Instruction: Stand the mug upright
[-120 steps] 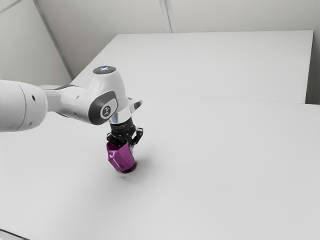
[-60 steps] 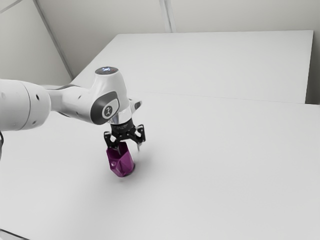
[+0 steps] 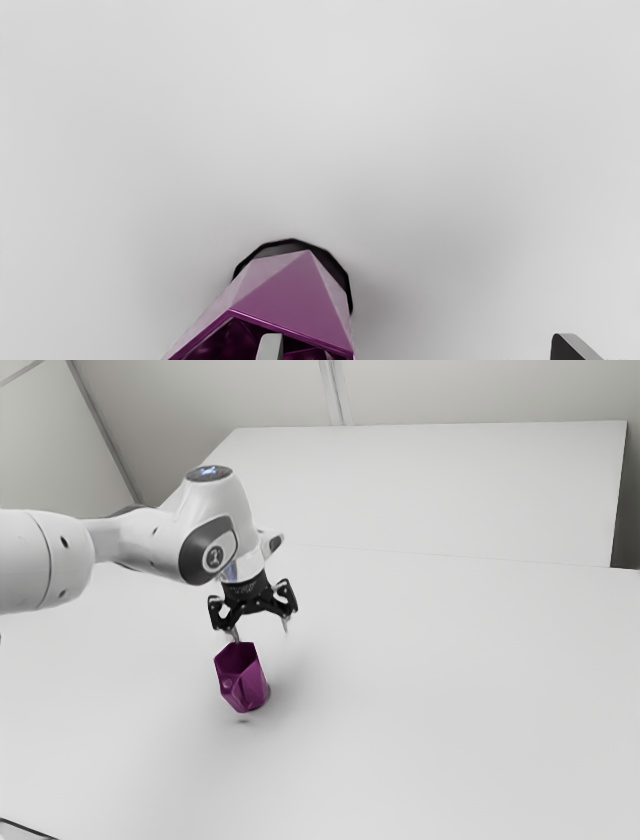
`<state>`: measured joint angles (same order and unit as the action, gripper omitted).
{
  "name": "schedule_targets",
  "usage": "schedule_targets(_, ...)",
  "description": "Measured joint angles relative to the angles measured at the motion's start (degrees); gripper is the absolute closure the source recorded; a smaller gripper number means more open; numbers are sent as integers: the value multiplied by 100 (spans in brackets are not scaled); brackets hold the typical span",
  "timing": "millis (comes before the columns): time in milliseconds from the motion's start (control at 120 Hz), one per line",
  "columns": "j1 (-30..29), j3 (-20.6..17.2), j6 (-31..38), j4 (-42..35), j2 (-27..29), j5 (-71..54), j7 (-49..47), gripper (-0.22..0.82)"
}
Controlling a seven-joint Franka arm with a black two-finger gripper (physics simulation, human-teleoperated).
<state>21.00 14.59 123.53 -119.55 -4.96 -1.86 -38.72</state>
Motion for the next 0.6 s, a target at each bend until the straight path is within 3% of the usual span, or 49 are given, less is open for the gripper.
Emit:
schedule_targets(242,43,-4,-391,528,125,-6,246,1)
schedule_targets(500,-134,-3,-1291,1711,186,-225,1135,0)
schedule_targets(550,-278,-98,-1446,1823,189,-265,1334,0)
schedule_targets(600,-746,-516,-1584,1920,197,-289,1523,0)
